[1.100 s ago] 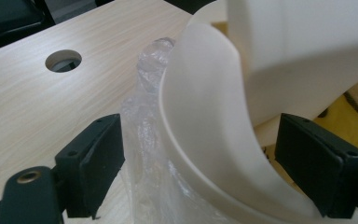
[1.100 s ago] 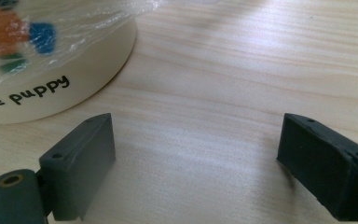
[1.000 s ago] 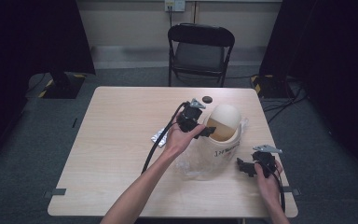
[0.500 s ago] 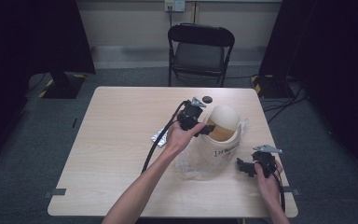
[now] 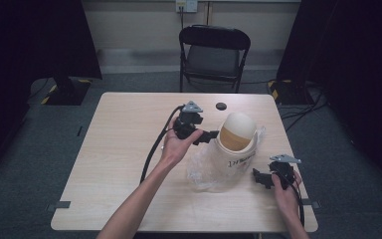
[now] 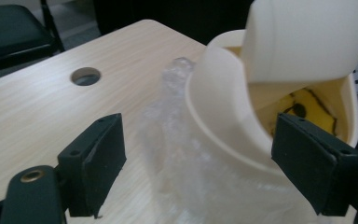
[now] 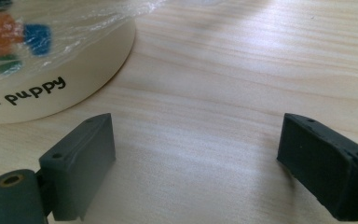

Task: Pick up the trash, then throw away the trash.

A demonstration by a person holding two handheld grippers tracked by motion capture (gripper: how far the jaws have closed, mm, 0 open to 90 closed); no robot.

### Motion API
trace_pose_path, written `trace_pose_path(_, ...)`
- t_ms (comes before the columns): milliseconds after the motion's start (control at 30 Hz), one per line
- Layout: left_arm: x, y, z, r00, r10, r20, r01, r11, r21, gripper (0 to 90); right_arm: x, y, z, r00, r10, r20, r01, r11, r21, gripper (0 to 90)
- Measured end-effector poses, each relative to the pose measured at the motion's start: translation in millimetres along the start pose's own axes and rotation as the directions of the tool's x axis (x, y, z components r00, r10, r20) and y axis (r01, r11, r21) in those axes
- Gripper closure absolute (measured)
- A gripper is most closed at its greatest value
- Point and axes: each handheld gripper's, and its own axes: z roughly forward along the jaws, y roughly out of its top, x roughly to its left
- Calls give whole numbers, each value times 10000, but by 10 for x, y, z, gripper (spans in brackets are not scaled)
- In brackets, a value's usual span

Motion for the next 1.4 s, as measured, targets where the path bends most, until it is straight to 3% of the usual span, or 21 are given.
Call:
trace_pose_path(33,95,-70,-86,9997,-103,-223,103,9999,5,171,0,0,0,10000,4,-2,-4,10000,1,102)
trace_pose_path(67,95,-70,-86,9997,-103,-223,103,9999,5,171,0,0,0,10000,4,-2,-4,10000,1,102)
trace_pose_path(100,205,-161,-159,9989,-285,-382,286,9996,13,171,1,0,-1,10000,13,5,-13,10000,7,102)
trace_pose_path(133,205,-161,-159,9989,-285,-382,286,9996,13,171,1,0,-1,10000,13,5,-13,10000,7,102)
trace_pose_path(167,320,-268,-222,9969,-453,-639,460,9989,96,171,0,0,0,10000,5,-1,-5,10000,1,102)
trace_pose_path(233,373,-326,-242,9958,-658,-643,665,9978,87,170,0,0,0,10000,3,-1,-3,10000,1,102)
trace_pose_path(267,462,-434,-284,9930,-937,-718,953,9953,194,169,0,0,0,10000,2,-2,-2,10000,1,102)
trace_pose_path(300,462,-434,-284,9930,-937,-718,953,9953,194,169,0,0,0,10000,2,-2,-2,10000,1,102)
trace_pose_path(367,543,-615,-307,9900,-1174,-783,1208,9919,401,169,1,0,0,10000,12,-1,-12,10000,2,102)
trace_pose_path(533,626,-808,-292,9879,-913,-1252,1034,9902,937,177,0,0,0,10000,1,0,-1,10000,1,102)
trace_pose_path(667,736,-965,-266,9832,-1286,-1293,1411,9856,930,177,0,0,0,10000,2,-1,-2,10000,0,102)
trace_pose_path(733,753,-985,-248,9844,-1295,-1188,1422,9842,1051,176,0,0,0,10000,-1,-1,1,10000,-1,102)
trace_pose_path(767,752,-1006,-204,9873,-855,-1339,1035,9857,1334,177,0,0,0,10000,2,-3,-2,10000,1,102)
trace_pose_path(867,774,-1029,-164,9870,-654,-1468,882,9840,1548,186,0,0,0,10000,7,-7,-7,10000,3,102)
trace_pose_path(967,835,-1091,-107,9877,-931,-1254,1126,9808,1591,184,-3,2,1,10000,-2,-34,2,10000,15,101)
trace_pose_path(1067,844,-1135,-46,9882,-824,-1288,1055,9772,1844,182,-4,2,2,10000,-1,-41,1,10000,23,100)
trace_pose_path(1167,879,-1200,19,9865,-889,-1373,1177,9688,2182,183,-4,2,2,10000,-1,-43,1,10000,23,101)
trace_pose_path(1233,890,-1233,45,9870,-1033,-1234,1279,9689,2116,194,-3,2,1,10000,0,-43,0,10000,23,100)
trace_pose_path(1333,890,-1246,67,9864,-988,-1317,1259,9682,2163,194,-3,2,1,10000,0,-42,0,10000,24,100)
trace_pose_path(1367,887,-1256,89,9866,-710,-1471,1049,9658,2370,196,-3,2,2,10000,-1,-42,2,10000,22,101)
trace_pose_path(1400,887,-1256,89,9866,-710,-1471,1049,9658,2370,200,-3,2,2,10000,-1,-42,2,10000,22,101)
